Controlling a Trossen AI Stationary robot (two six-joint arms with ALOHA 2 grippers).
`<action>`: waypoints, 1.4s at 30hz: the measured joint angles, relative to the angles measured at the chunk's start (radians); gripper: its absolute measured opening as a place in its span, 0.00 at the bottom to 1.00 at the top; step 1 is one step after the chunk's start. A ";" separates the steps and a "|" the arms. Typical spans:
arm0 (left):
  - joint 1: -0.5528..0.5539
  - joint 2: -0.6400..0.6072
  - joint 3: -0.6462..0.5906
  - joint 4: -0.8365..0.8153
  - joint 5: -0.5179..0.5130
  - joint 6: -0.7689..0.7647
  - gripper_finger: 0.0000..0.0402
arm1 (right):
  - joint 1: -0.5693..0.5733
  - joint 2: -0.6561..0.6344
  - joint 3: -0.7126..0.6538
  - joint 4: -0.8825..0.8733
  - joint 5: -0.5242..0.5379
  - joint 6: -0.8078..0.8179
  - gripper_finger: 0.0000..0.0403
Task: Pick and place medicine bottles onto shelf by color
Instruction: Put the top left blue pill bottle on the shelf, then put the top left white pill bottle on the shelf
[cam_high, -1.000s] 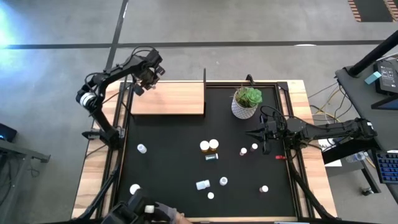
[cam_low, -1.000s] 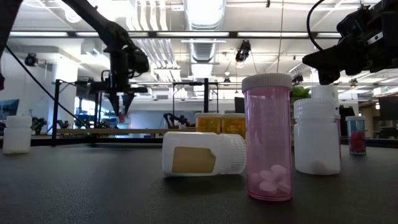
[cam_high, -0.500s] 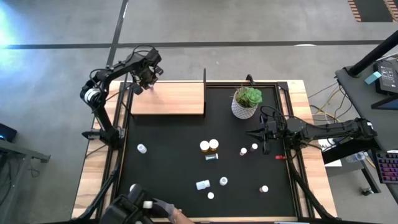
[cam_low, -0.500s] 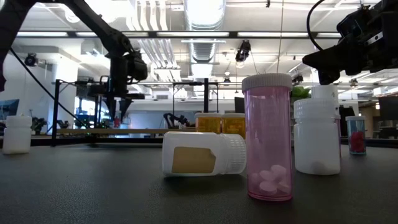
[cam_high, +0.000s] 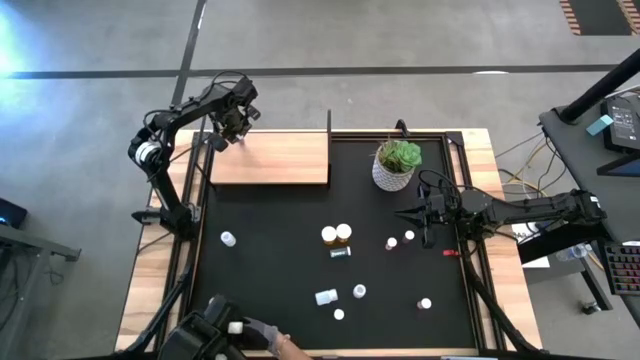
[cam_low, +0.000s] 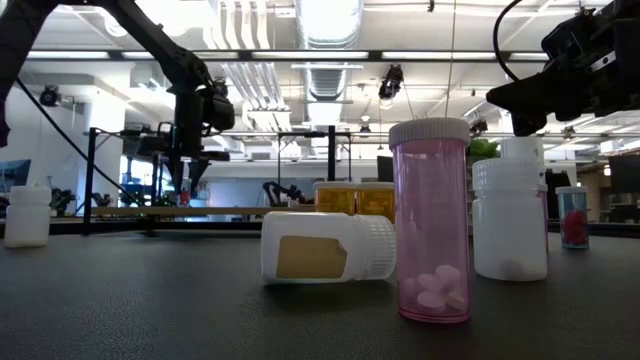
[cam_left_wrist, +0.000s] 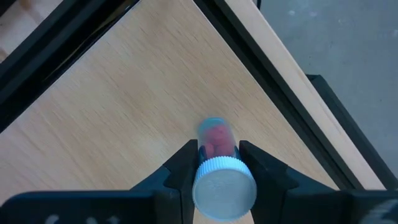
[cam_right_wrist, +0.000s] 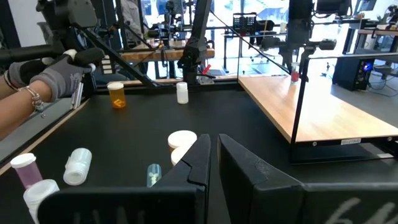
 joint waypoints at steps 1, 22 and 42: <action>0.000 0.000 0.000 0.000 0.000 0.001 0.22 | 0.000 0.000 0.000 0.000 0.000 0.000 0.06; 0.000 0.003 -0.003 0.005 -0.014 0.132 0.35 | 0.000 0.000 0.000 0.000 0.000 0.000 0.06; -0.089 -0.141 -0.003 -0.027 -0.009 0.212 0.59 | 0.000 0.000 0.000 0.000 0.000 0.000 0.06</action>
